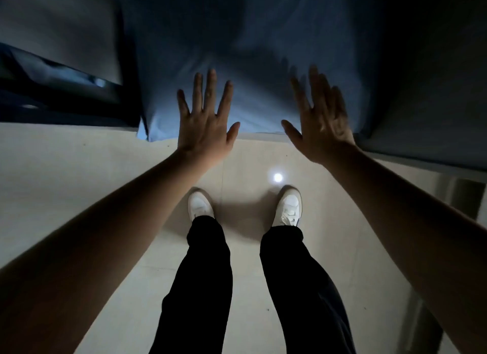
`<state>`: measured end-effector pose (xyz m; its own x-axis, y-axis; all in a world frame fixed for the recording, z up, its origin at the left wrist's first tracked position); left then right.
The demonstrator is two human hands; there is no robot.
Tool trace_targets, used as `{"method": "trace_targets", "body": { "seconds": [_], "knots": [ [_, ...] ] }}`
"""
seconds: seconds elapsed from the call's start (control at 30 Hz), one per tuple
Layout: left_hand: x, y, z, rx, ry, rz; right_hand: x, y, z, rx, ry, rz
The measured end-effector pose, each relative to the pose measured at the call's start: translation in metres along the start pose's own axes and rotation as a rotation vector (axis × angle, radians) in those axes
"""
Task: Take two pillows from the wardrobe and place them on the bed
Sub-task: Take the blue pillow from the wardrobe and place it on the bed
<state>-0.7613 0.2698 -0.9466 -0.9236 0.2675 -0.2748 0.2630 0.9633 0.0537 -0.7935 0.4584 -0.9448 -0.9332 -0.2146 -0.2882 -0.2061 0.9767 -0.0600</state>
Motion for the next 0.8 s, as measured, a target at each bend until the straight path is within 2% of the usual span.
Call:
{"method": "trace_targets", "body": {
  "seconds": [0.2,0.37,0.5,0.57,0.67,0.8],
  "knots": [
    [0.032,-0.007,0.122,0.009,-0.071,0.024,0.025,0.003,0.121,-0.082,-0.064,0.016],
    [0.053,-0.016,0.176,0.101,-0.133,-0.015,0.042,0.02,0.17,-0.128,-0.068,0.1],
    [0.065,-0.015,0.183,0.024,-0.084,-0.02,0.048,0.016,0.179,-0.139,-0.053,0.126],
    [0.063,-0.014,0.181,-0.059,-0.172,-0.012,0.045,0.014,0.174,-0.133,-0.06,0.14],
    [0.057,-0.018,0.154,-0.065,-0.247,0.027,0.041,0.006,0.155,-0.118,-0.073,0.141],
    [0.046,-0.039,0.089,-0.019,-0.218,0.104,0.045,-0.01,0.107,-0.098,-0.03,0.155]
  ]
}}
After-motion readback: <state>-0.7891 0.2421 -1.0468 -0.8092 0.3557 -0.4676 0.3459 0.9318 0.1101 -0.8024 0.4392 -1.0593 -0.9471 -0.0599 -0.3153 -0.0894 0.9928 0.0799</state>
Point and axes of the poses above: each hand's wrist, its own x-axis towards the middle knuckle, its own z-axis out of the palm, y = z × x, the point moved 10 cm from there along x, towards the middle knuckle, and after that the axes turned 12 degrees about z, right-handed, at the moved point
